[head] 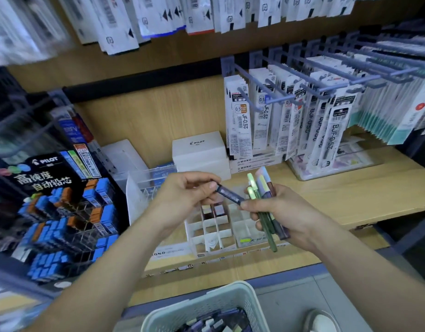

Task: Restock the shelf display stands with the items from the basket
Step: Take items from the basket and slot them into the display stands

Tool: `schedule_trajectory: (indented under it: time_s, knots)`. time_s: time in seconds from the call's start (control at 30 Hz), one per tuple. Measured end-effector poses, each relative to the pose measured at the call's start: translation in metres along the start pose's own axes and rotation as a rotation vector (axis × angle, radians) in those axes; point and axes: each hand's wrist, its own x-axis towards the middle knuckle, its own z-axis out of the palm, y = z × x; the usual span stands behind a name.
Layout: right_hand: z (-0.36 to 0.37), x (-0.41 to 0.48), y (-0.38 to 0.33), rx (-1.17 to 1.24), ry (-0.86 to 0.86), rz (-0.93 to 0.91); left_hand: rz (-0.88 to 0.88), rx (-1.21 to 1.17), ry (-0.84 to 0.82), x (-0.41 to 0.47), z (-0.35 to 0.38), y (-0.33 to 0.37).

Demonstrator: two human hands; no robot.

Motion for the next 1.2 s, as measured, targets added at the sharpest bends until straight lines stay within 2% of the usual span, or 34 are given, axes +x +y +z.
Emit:
schedule_trajectory:
  time_s: [0.17,0.27,0.53,0.7,1.0,1.2]
  knots:
    - [0.033,0.013,0.004,-0.020,0.044,0.010,0.166,0.234,0.367,-0.002,-0.076,0.013]
    - [0.055,0.021,0.008,-0.080,0.088,-0.030,0.152,0.339,0.469,-0.001,-0.098,0.004]
    - [0.107,0.041,0.036,-0.461,0.197,-0.273,0.237,0.406,0.492,0.036,-0.097,-0.005]
    - [0.120,0.050,0.049,-0.592,0.240,-0.300,0.268,0.595,0.448,0.049,-0.089,-0.019]
    - [0.129,0.064,0.053,-0.680,0.325,-0.335,0.217,0.603,0.413,0.060,-0.088,-0.037]
    - [0.134,0.065,0.052,-0.803,0.378,-0.355,0.319,0.758,0.378,0.062,-0.090,-0.045]
